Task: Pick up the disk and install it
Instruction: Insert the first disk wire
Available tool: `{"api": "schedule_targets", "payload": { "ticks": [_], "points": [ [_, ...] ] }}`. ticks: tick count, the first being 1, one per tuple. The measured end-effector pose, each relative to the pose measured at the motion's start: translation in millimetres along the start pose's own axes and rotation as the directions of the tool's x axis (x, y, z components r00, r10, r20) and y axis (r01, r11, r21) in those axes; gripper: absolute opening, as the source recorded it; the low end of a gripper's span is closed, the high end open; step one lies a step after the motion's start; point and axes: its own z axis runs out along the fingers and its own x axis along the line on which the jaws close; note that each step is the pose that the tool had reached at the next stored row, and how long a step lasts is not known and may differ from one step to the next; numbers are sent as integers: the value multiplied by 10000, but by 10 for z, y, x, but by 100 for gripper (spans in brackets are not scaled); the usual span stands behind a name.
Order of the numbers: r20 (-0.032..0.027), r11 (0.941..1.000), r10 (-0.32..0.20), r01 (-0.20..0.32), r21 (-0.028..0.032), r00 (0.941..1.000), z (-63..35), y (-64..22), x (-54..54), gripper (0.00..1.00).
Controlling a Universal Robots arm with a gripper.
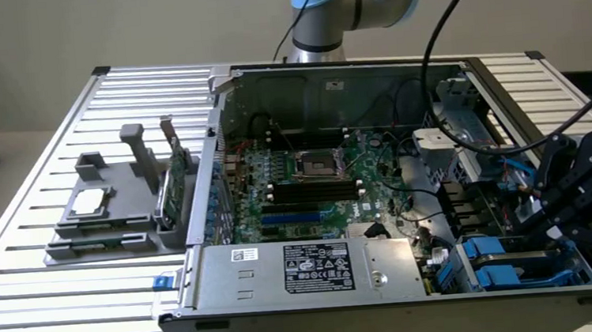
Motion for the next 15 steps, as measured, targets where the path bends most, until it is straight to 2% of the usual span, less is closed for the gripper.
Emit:
{"api": "schedule_targets", "payload": {
  "ticks": [15],
  "points": [
    [53, 9999, -159, 159, -4, 9999, -19, -6, 40, 17]
  ]
}}
